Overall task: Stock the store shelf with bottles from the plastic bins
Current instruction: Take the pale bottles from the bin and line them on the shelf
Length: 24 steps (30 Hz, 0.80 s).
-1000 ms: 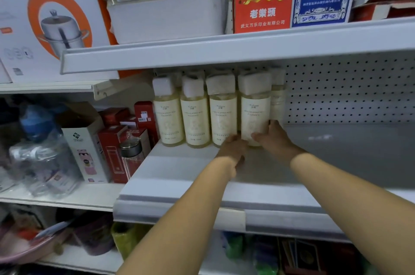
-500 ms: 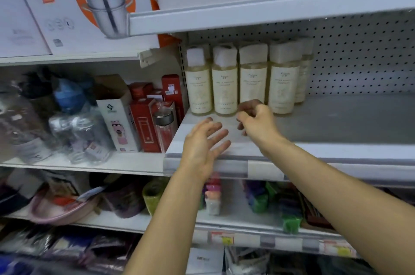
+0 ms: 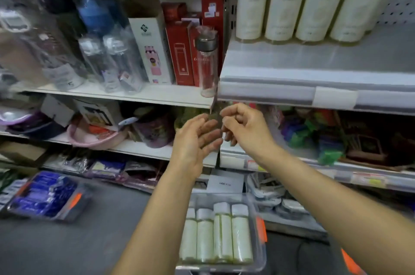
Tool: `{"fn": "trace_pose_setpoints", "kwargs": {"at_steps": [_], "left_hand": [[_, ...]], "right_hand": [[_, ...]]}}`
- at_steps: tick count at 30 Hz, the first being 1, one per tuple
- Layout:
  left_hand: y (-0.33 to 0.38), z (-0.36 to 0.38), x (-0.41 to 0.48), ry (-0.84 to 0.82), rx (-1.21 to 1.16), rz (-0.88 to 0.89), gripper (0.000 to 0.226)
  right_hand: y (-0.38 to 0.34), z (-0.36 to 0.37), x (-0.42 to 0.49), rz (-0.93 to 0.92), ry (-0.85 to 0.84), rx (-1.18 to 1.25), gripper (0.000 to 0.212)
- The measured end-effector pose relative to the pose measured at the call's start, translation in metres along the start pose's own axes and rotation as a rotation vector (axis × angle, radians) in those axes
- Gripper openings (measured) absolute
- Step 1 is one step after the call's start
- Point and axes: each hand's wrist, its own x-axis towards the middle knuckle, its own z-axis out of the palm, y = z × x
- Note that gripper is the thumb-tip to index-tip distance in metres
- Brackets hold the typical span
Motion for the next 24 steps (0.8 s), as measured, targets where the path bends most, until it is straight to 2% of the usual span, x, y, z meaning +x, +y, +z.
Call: {"fn": "trace_pose_setpoints", "kwargs": {"at_steps": [11,19,21,24], "left_hand": [[-0.113,-0.097,0.029,0.213,0.015,-0.342,0.013],[-0.214,-0.155,0.061,0.361,0.037,-0.588,0.018],[-0.241,-0.166,0.07,0.376,0.056,-0.646,0.021],[-0.282,-0.18,0.084,0.387,0.091,-0.714,0.024]], "right_hand": [[0.139,0.045,-0.015,0.448,-0.124,-0.056,0.013],[0.29,0.065,-0.025,0.798,-0.126,-0.025,0.007],[0.33,0.069,-0.03,0.892,-0.132,-0.037,0.01],[0.379,0.076,-0.037,1.003,-0.14,-0.053,0.026]]}}
